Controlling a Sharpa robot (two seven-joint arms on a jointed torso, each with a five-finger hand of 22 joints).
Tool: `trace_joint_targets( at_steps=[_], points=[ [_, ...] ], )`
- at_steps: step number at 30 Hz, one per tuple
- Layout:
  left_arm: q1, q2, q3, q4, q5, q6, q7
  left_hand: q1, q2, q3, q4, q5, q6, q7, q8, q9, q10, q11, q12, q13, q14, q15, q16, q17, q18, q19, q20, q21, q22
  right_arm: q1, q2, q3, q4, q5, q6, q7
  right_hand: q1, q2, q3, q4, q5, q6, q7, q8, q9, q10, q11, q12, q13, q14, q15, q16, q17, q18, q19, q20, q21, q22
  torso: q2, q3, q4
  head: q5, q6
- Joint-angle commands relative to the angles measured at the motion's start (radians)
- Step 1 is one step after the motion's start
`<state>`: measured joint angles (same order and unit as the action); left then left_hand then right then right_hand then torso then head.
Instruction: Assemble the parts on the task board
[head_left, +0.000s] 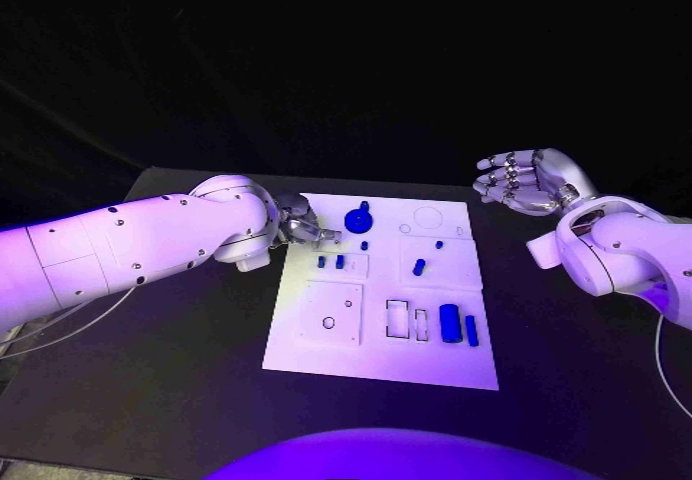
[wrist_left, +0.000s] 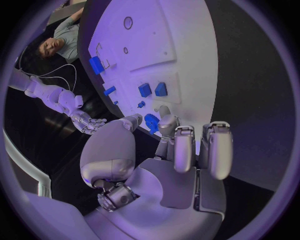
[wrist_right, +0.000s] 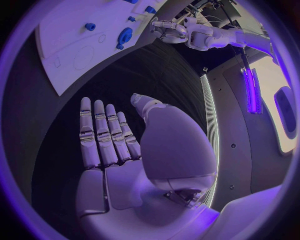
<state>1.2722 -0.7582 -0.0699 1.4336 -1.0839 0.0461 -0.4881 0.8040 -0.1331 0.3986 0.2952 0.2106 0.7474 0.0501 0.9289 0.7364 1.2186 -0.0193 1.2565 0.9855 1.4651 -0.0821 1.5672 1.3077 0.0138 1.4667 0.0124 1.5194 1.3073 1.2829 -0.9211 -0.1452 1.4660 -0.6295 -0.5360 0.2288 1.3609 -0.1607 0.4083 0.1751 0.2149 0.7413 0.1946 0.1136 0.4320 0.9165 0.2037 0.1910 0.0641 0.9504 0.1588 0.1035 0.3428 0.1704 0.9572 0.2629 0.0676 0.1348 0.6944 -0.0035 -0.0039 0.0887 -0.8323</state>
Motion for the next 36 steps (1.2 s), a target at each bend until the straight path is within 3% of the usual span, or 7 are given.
trace_joint_targets(
  at_steps=[1,5,7,10,12,23,36],
  points=[
    [0.000,-0.003,0.003,-0.003,0.065,-0.128,0.092,0.037,0.001,-0.002,-0.004,0.008,-0.025,0.008,-0.011,-0.001,-0.032,0.006,-0.022,-0.034,0.106,0.005,0.003,0.263,0.009,0.071,0.000,-0.012,0.173,0.000,0.000,0.000,0.000,-0.002,0.005,0.009,-0.006,0.007,-0.006,0.001,0.006,-0.002,0.077,-0.004,-0.001,0.001,0.007,-0.006,-0.001,0.000,0.006,-0.005,-0.001,0.011,0.003,0.004,-0.004,-0.002,0.000,0.0000,-0.0007,-0.002,0.002],
    [0.000,-0.001,0.004,0.002,0.147,-0.155,0.196,0.244,0.018,0.043,-0.023,0.006,-0.117,0.055,-0.059,-0.031,-0.161,0.047,-0.072,-0.130,0.070,0.041,-0.066,0.184,0.039,0.017,0.029,-0.116,0.040,0.000,-0.002,0.000,0.000,-0.002,0.008,0.010,-0.003,0.010,-0.005,-0.002,0.007,0.001,0.075,-0.004,-0.002,0.003,0.006,-0.007,-0.001,0.006,0.004,-0.003,-0.004,0.012,0.005,0.003,-0.002,-0.005,0.001,-0.0001,0.0013,-0.009,0.005],
    [0.000,0.007,0.004,0.003,0.150,-0.167,0.269,0.359,0.011,0.065,-0.041,0.004,-0.178,0.095,-0.106,-0.070,-0.368,0.088,-0.171,-0.276,-0.050,0.077,-0.240,0.007,0.100,-0.119,0.058,-0.356,-0.236,0.000,-0.003,0.000,-0.001,-0.002,0.009,0.010,-0.001,0.012,-0.005,-0.004,0.007,0.007,0.072,-0.002,-0.003,0.006,0.004,-0.008,0.000,0.011,0.002,-0.002,-0.007,0.013,0.008,0.003,-0.001,-0.009,0.001,-0.0005,0.0022,-0.012,0.007],
    [0.000,0.020,0.002,0.000,0.114,-0.191,0.369,0.458,-0.011,0.094,-0.076,0.005,-0.208,0.126,-0.163,-0.123,-0.448,0.113,-0.228,-0.319,-0.087,0.100,-0.264,-0.024,0.110,-0.148,0.087,-0.419,-0.297,0.000,-0.002,0.000,-0.001,-0.002,0.011,0.012,0.003,0.015,-0.004,-0.008,0.007,0.020,0.064,0.003,-0.002,0.011,-0.001,-0.009,0.000,0.015,0.000,-0.003,-0.012,0.013,0.011,0.001,-0.001,-0.014,0.000,-0.0005,0.0023,-0.016,0.010],
    [0.000,0.029,0.000,-0.002,0.056,-0.218,0.432,0.506,-0.042,0.118,-0.090,-0.002,-0.208,0.138,-0.201,-0.171,-0.512,0.127,-0.333,-0.400,-0.237,0.119,-0.403,-0.166,0.156,-0.280,0.103,-0.639,-0.519,0.000,-0.001,0.000,-0.002,-0.003,0.012,0.012,0.005,0.016,-0.003,-0.011,0.007,0.030,0.057,0.007,-0.003,0.021,-0.007,-0.007,0.000,0.017,-0.002,-0.004,-0.017,0.013,0.012,0.000,-0.001,-0.020,0.000,-0.0002,0.0005,-0.018,0.012],
    [-0.002,0.086,-0.026,-0.039,-0.314,-0.275,0.556,0.603,-0.116,0.103,-0.134,-0.026,-0.122,0.125,-0.353,-0.346,-0.483,0.129,-0.536,-0.619,-0.317,0.115,-0.464,-0.342,0.157,-0.260,0.105,-0.710,-0.577,0.000,0.004,0.000,-0.005,-0.005,0.018,0.011,0.009,0.017,0.000,-0.015,0.004,0.046,0.049,0.011,-0.005,0.038,-0.014,-0.007,0.000,0.021,-0.006,-0.007,-0.026,0.014,0.014,-0.003,-0.001,-0.030,0.000,-0.0006,-0.0004,-0.024,0.024],
    [-0.021,0.139,-0.035,-0.104,-0.546,-0.182,0.524,0.619,-0.121,0.058,-0.158,-0.024,-0.071,0.118,-0.417,-0.408,-0.503,0.136,-0.667,-0.737,-0.327,0.121,-0.422,-0.411,0.146,-0.227,0.110,-0.652,-0.510,-0.001,0.006,0.000,-0.005,-0.005,0.017,0.011,0.007,0.015,-0.001,-0.015,0.004,0.043,0.056,0.007,-0.008,0.036,-0.010,-0.012,-0.001,0.022,-0.005,-0.008,-0.029,0.013,0.016,-0.003,-0.001,-0.033,0.001,-0.0003,-0.0023,-0.026,0.029]
  ],
)
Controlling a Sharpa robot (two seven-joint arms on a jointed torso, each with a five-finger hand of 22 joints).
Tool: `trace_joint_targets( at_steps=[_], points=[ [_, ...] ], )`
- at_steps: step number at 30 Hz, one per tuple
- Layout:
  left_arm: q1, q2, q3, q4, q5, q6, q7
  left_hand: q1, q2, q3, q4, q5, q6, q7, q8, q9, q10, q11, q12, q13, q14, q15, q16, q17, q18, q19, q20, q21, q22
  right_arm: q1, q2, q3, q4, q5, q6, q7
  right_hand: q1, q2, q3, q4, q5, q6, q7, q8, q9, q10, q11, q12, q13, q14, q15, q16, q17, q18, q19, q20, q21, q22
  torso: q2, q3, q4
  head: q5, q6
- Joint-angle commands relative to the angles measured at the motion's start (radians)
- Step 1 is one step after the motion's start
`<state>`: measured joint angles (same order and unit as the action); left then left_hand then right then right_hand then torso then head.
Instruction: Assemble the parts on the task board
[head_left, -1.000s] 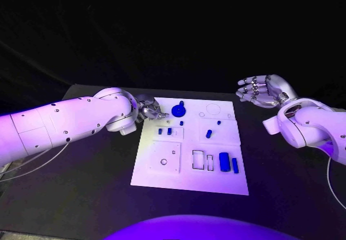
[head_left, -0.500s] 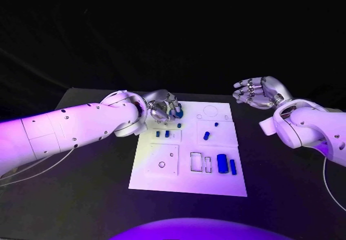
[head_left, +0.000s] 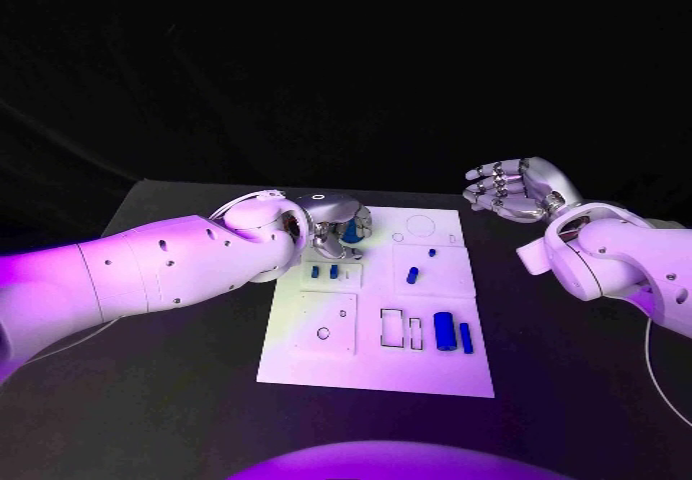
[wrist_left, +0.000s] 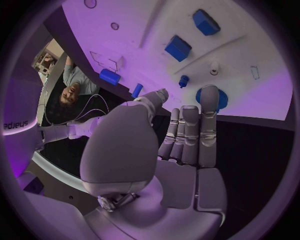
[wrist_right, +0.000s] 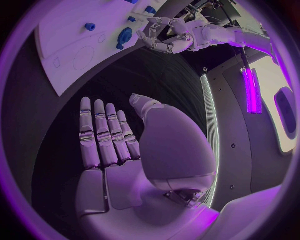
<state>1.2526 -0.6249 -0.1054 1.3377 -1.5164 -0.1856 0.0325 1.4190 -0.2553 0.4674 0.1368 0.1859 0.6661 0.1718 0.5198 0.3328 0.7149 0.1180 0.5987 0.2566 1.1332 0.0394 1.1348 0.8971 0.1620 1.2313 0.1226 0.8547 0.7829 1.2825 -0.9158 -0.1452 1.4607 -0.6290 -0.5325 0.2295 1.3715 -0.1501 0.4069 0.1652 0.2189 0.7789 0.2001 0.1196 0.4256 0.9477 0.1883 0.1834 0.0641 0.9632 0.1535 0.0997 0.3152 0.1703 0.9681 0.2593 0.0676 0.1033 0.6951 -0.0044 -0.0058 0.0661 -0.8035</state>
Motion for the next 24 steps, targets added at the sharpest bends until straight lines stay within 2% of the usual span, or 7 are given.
trace_joint_targets(
  at_steps=[1,4,14,17,24],
  points=[
    [-0.002,0.007,0.000,-0.009,-0.118,0.052,0.002,0.004,0.001,-0.012,0.000,0.001,0.012,-0.004,-0.009,-0.006,0.001,-0.001,-0.012,-0.011,0.007,0.000,0.014,0.000,-0.003,0.011,0.000,0.019,0.020,-0.001,0.000,0.000,0.000,-0.006,0.014,0.010,-0.004,0.004,0.001,-0.005,0.000,0.005,0.050,0.001,-0.002,0.005,0.006,-0.004,-0.001,0.009,0.001,-0.004,-0.002,0.013,0.005,0.001,-0.001,-0.002,0.000,0.0006,0.0000,-0.004,0.000],
    [-0.004,0.013,0.000,-0.021,-0.139,0.062,-0.003,0.006,0.005,-0.020,0.000,0.001,0.028,-0.008,-0.021,-0.015,0.019,-0.004,-0.026,-0.028,0.038,-0.003,0.055,0.024,-0.014,0.041,-0.002,0.080,0.083,-0.001,0.000,0.000,0.000,-0.006,0.013,0.010,-0.005,0.004,0.001,-0.005,0.001,0.005,0.052,0.001,-0.002,0.004,0.007,-0.005,-0.001,0.009,0.001,-0.005,-0.003,0.013,0.005,0.001,-0.001,-0.003,0.000,0.0006,0.0008,-0.005,0.001],
    [-0.009,0.034,0.000,-0.059,-0.158,0.069,0.002,0.012,0.013,-0.015,0.001,0.004,0.060,-0.008,-0.054,-0.037,0.072,-0.008,-0.057,-0.061,0.077,-0.007,0.112,0.043,-0.028,0.075,-0.003,0.164,0.168,-0.001,0.000,0.000,0.001,-0.006,0.014,0.010,-0.005,0.005,0.001,-0.005,0.001,0.005,0.053,0.001,-0.002,0.004,0.007,-0.006,-0.001,0.009,0.002,-0.005,-0.003,0.013,0.005,0.001,-0.001,-0.003,0.000,0.0006,0.0003,-0.005,0.000],
    [-0.011,0.037,0.001,-0.065,-0.158,0.071,0.005,0.014,0.013,0.002,0.002,0.005,0.083,-0.013,-0.074,-0.047,0.105,-0.012,-0.080,-0.081,0.103,-0.011,0.145,0.065,-0.038,0.097,-0.006,0.218,0.226,-0.001,0.000,0.000,0.001,-0.006,0.015,0.009,-0.005,0.005,0.001,-0.005,0.001,0.005,0.053,0.001,-0.002,0.004,0.007,-0.006,-0.001,0.009,0.002,-0.005,-0.003,0.013,0.005,0.001,-0.001,-0.003,0.000,0.0003,0.0009,-0.004,-0.001],
    [-0.013,0.046,0.001,-0.074,-0.154,0.066,0.017,0.013,0.014,0.027,0.002,0.004,0.116,-0.021,-0.094,-0.056,0.143,-0.017,-0.116,-0.105,0.132,-0.016,0.182,0.091,-0.049,0.119,-0.011,0.278,0.288,-0.001,0.001,0.000,0.001,-0.006,0.016,0.008,-0.005,0.005,0.001,-0.005,0.001,0.005,0.053,0.001,-0.002,0.004,0.007,-0.006,-0.001,0.009,0.002,-0.005,-0.003,0.013,0.005,0.001,-0.001,-0.003,0.000,0.0003,0.0018,-0.006,-0.001]
  ],
)
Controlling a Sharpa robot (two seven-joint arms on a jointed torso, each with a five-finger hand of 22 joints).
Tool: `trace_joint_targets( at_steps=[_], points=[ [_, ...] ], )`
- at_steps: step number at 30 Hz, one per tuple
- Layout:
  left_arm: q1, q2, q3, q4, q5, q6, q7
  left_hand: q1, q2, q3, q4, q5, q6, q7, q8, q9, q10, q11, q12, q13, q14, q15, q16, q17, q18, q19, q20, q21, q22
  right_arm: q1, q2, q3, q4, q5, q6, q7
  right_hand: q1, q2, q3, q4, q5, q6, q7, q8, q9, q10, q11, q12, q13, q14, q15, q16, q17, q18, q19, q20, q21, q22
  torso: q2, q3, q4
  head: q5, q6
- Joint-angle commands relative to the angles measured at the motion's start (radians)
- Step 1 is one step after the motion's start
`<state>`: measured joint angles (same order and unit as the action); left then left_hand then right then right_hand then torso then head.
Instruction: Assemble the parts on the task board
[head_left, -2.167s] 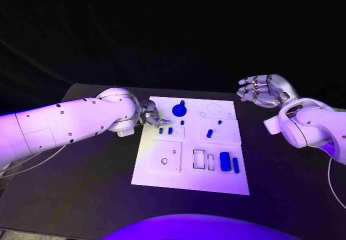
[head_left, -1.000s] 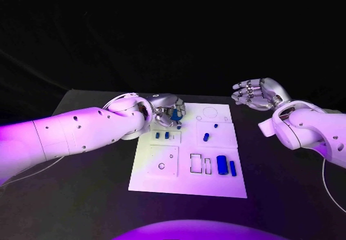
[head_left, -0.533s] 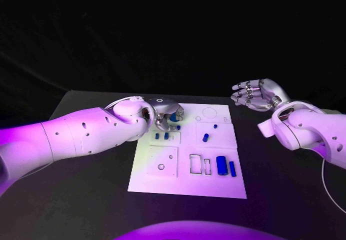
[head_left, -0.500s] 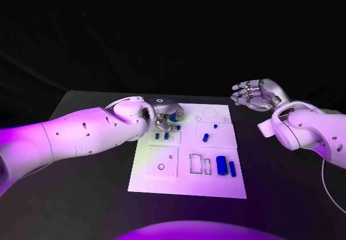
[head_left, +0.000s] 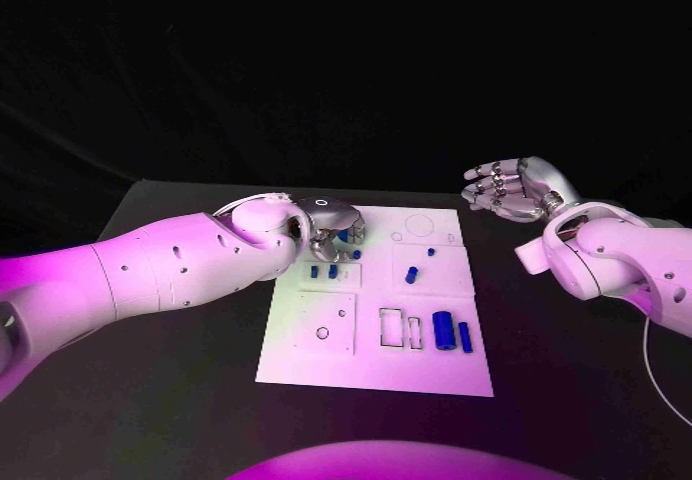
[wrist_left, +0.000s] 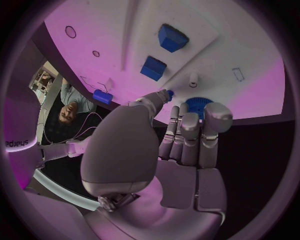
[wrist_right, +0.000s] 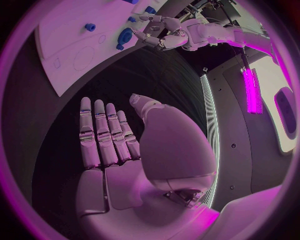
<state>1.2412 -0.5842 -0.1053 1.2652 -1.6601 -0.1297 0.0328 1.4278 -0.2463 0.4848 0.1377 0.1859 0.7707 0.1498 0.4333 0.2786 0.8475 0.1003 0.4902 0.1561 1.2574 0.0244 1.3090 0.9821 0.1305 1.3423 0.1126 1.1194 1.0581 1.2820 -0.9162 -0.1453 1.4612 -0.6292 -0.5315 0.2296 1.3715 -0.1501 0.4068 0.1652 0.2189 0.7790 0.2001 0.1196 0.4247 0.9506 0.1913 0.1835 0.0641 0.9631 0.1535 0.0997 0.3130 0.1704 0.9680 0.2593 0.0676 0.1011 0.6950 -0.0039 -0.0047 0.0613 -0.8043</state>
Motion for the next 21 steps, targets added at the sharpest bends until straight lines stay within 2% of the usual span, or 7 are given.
trace_joint_targets(
  at_steps=[1,7,21],
  points=[
    [-0.002,0.007,0.000,-0.002,-0.009,0.008,0.018,0.004,0.005,0.012,0.001,0.004,0.013,0.001,-0.010,-0.002,0.013,0.000,-0.010,-0.006,0.011,-0.001,0.012,0.010,-0.019,0.011,-0.001,0.020,0.020,0.000,0.001,0.000,0.001,-0.006,0.015,0.008,-0.005,0.005,0.001,-0.005,0.001,0.005,0.053,0.001,-0.002,0.001,0.004,-0.006,-0.001,0.009,0.002,-0.005,-0.001,0.013,0.005,0.001,-0.001,-0.001,0.000,-0.0003,0.0007,-0.001,0.000],
    [-0.005,0.015,0.000,-0.006,-0.001,-0.001,0.026,0.003,0.007,0.029,-0.002,0.003,0.025,0.001,-0.024,-0.006,0.047,-0.003,-0.022,-0.014,0.033,-0.004,0.036,0.032,-0.029,0.033,-0.004,0.071,0.075,0.000,0.002,0.000,0.001,-0.006,0.016,0.007,-0.006,0.005,0.001,-0.005,0.001,0.006,0.054,0.001,-0.002,0.002,0.005,-0.007,-0.001,0.009,0.002,-0.006,-0.002,0.013,0.005,0.002,-0.001,-0.002,0.000,-0.0003,-0.0006,0.000,-0.002],
    [-0.014,0.037,0.000,-0.030,0.004,0.035,0.008,0.003,0.008,0.047,-0.010,0.000,0.024,0.006,-0.046,-0.012,0.066,-0.002,-0.043,-0.022,0.054,-0.003,0.056,0.049,-0.036,0.047,-0.004,0.107,0.112,0.000,0.001,0.000,0.002,-0.007,0.017,0.005,-0.006,0.006,0.001,-0.004,0.001,0.007,0.055,0.001,-0.002,0.002,0.006,-0.007,-0.001,0.009,0.002,-0.006,-0.003,0.013,0.005,0.002,-0.001,-0.003,0.000,0.0006,-0.0008,-0.003,-0.005]
  ],
)
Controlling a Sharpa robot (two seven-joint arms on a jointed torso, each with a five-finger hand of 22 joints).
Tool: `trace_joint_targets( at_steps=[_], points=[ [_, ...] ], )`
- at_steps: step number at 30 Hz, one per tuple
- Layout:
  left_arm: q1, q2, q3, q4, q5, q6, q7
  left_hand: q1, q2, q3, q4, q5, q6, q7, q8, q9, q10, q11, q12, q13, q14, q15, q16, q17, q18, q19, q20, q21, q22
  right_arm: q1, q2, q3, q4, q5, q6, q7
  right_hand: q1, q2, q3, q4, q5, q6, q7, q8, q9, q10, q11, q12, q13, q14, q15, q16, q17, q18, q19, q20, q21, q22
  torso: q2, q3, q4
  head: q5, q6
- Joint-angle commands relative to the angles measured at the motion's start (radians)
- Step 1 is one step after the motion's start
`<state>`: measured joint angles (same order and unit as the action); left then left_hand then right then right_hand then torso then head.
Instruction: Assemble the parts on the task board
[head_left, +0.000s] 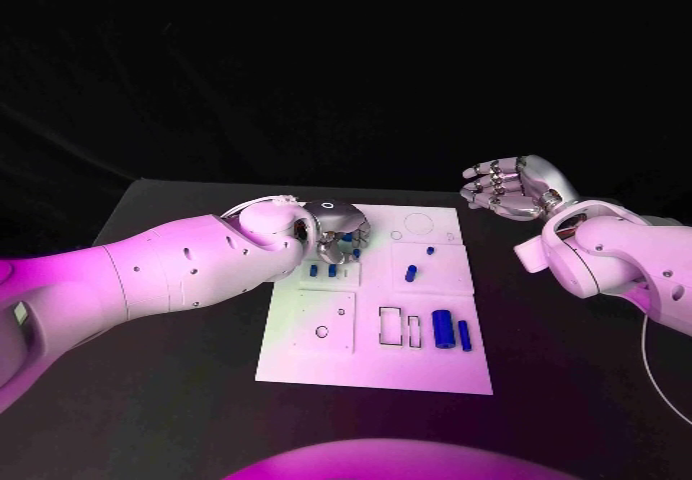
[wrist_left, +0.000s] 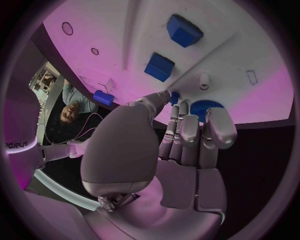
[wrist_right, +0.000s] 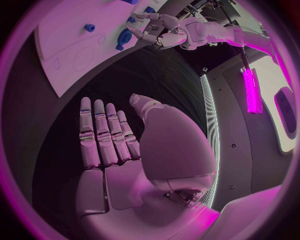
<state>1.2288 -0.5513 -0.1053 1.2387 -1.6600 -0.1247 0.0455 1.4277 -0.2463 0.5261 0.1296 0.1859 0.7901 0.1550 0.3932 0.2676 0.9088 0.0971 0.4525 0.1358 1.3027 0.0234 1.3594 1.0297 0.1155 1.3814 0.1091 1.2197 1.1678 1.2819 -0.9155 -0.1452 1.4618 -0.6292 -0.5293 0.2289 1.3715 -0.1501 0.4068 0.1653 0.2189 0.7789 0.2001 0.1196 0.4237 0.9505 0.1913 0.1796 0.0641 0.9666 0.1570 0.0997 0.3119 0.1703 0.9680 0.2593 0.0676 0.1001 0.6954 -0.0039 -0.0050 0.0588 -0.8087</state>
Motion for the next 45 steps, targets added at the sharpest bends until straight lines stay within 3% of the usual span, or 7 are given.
trace_joint_targets(
  at_steps=[1,9,24,37,45],
  points=[
    [-0.002,0.005,0.000,-0.006,0.004,0.035,-0.007,0.003,0.009,0.006,-0.002,0.000,0.005,0.000,-0.006,-0.001,0.005,0.002,-0.006,-0.001,0.009,-0.002,0.006,0.001,-0.022,0.008,-0.001,0.009,0.005,0.000,0.001,0.000,0.002,-0.007,0.015,0.006,-0.006,0.006,0.001,-0.004,0.002,0.007,0.055,0.001,-0.001,0.002,0.006,-0.003,-0.001,0.005,-0.001,-0.006,-0.002,0.013,0.005,0.002,-0.001,-0.002,-0.001,0.0006,-0.0005,0.000,-0.001],
    [-0.003,0.009,0.000,-0.016,0.006,0.059,-0.015,0.007,0.021,0.018,-0.009,-0.002,0.027,0.000,-0.005,0.001,0.024,0.001,-0.010,-0.002,0.022,-0.001,0.018,0.014,-0.025,0.017,0.001,0.029,0.027,0.000,0.001,0.000,0.002,-0.007,0.015,0.006,-0.006,0.006,0.001,-0.004,0.002,0.007,0.055,0.001,-0.001,0.002,0.006,-0.003,-0.001,0.005,-0.001,-0.006,-0.002,0.013,0.005,0.002,-0.001,-0.002,-0.001,0.0005,0.0006,-0.002,-0.003],
    [-0.004,0.020,0.000,-0.027,0.020,0.036,0.016,-0.003,0.048,0.039,-0.032,-0.004,0.107,-0.020,0.004,0.015,0.108,-0.023,-0.025,0.000,0.069,-0.020,0.046,0.053,-0.042,0.053,-0.006,0.102,0.106,0.000,0.005,0.000,0.001,-0.007,0.016,0.007,-0.007,0.008,0.002,-0.004,0.002,0.010,0.056,0.001,-0.002,0.004,0.006,-0.004,-0.001,0.006,-0.001,-0.006,-0.004,0.013,0.006,0.002,-0.001,-0.004,-0.001,0.0000,0.0023,-0.003,-0.007],
    [-0.005,0.020,0.000,-0.033,0.029,0.037,0.015,-0.016,0.043,0.046,-0.041,-0.007,0.090,-0.014,-0.024,0.008,0.103,-0.016,-0.064,-0.010,0.078,-0.016,0.046,0.044,-0.045,0.059,-0.005,0.114,0.120,0.000,0.005,0.000,0.002,-0.007,0.016,0.005,-0.007,0.008,0.002,-0.003,0.002,0.011,0.056,0.001,-0.002,0.004,0.006,-0.004,-0.001,0.007,-0.001,-0.006,-0.004,0.013,0.006,0.002,-0.001,-0.004,0.000,0.0004,0.0002,0.000,-0.011],
    [-0.005,0.018,0.000,-0.032,0.047,-0.010,0.031,-0.012,0.052,0.071,-0.059,-0.005,0.117,-0.007,-0.029,0.012,0.134,-0.011,-0.099,-0.018,0.087,-0.013,0.048,0.045,-0.048,0.065,-0.002,0.126,0.133,0.000,0.005,0.000,0.002,-0.007,0.016,0.005,-0.007,0.009,0.002,-0.003,0.002,0.012,0.056,0.001,-0.002,0.005,0.006,-0.004,-0.001,0.007,-0.001,-0.006,-0.004,0.013,0.006,0.002,-0.001,-0.005,-0.001,0.0003,0.0013,-0.001,-0.011]
  ],
)
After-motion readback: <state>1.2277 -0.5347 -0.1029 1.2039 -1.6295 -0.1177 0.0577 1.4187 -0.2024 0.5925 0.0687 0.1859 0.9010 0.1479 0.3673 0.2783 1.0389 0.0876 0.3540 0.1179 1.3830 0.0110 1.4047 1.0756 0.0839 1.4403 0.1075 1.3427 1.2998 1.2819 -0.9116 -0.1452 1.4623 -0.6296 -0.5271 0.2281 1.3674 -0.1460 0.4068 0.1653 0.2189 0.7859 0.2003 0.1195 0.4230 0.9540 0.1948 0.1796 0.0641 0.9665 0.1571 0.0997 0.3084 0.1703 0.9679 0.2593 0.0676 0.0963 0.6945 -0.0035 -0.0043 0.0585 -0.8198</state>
